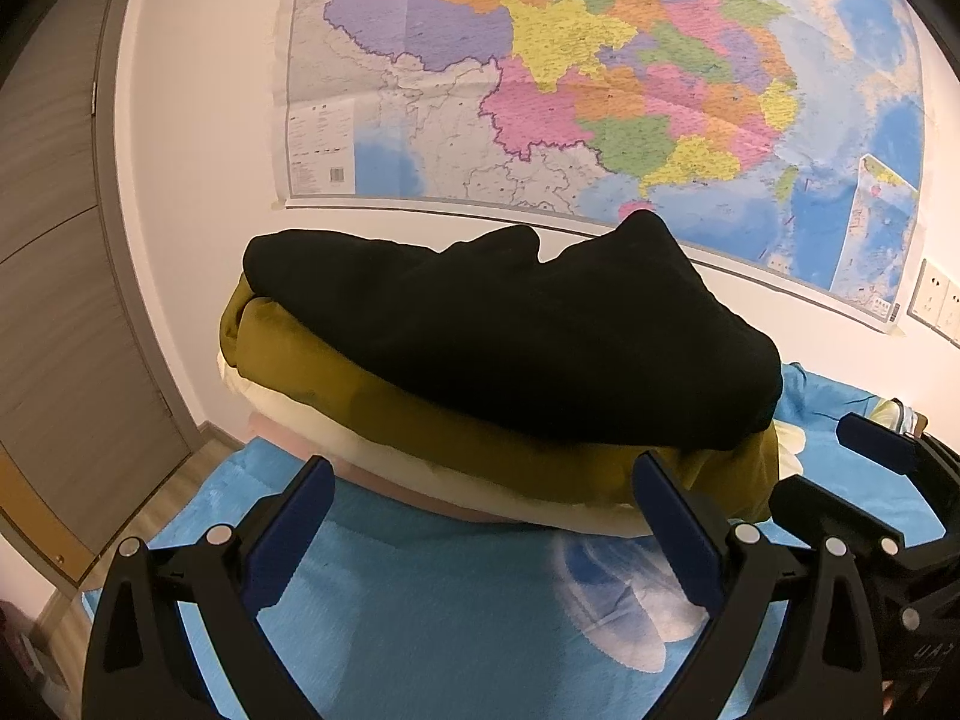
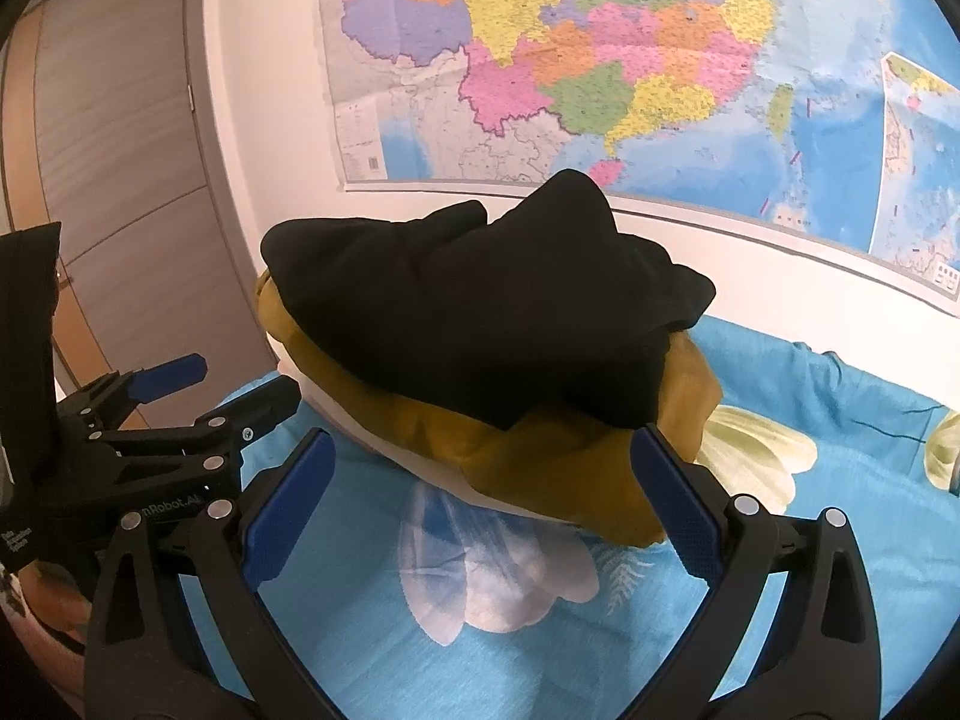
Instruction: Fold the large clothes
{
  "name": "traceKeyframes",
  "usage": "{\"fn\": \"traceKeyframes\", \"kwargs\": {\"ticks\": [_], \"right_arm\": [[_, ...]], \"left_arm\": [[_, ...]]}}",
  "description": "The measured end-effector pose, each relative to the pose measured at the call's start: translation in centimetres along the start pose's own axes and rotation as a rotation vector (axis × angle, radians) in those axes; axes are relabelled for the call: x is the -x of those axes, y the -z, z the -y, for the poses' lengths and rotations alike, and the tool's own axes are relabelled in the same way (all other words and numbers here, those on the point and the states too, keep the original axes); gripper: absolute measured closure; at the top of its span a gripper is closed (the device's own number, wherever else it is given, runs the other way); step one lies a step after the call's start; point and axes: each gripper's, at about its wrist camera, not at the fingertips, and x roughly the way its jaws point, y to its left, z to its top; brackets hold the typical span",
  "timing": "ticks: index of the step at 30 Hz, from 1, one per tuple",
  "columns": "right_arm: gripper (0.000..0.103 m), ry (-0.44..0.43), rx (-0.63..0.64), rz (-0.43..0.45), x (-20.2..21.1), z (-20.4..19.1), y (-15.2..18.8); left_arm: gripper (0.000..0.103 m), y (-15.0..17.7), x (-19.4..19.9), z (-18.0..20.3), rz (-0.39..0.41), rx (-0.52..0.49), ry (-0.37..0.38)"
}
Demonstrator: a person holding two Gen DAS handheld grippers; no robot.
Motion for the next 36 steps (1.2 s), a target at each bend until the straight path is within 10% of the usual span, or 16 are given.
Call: {"fn": "traceKeyframes", "kwargs": {"ticks": [36], "right_arm": [[0.006, -0.009, -0.022, -0.018, -0.42, -0.30, 0.61]], "left_arm": [[0.007, 0.44, -0.56, -0.22, -0.017, -0.013, 0.001]]}}
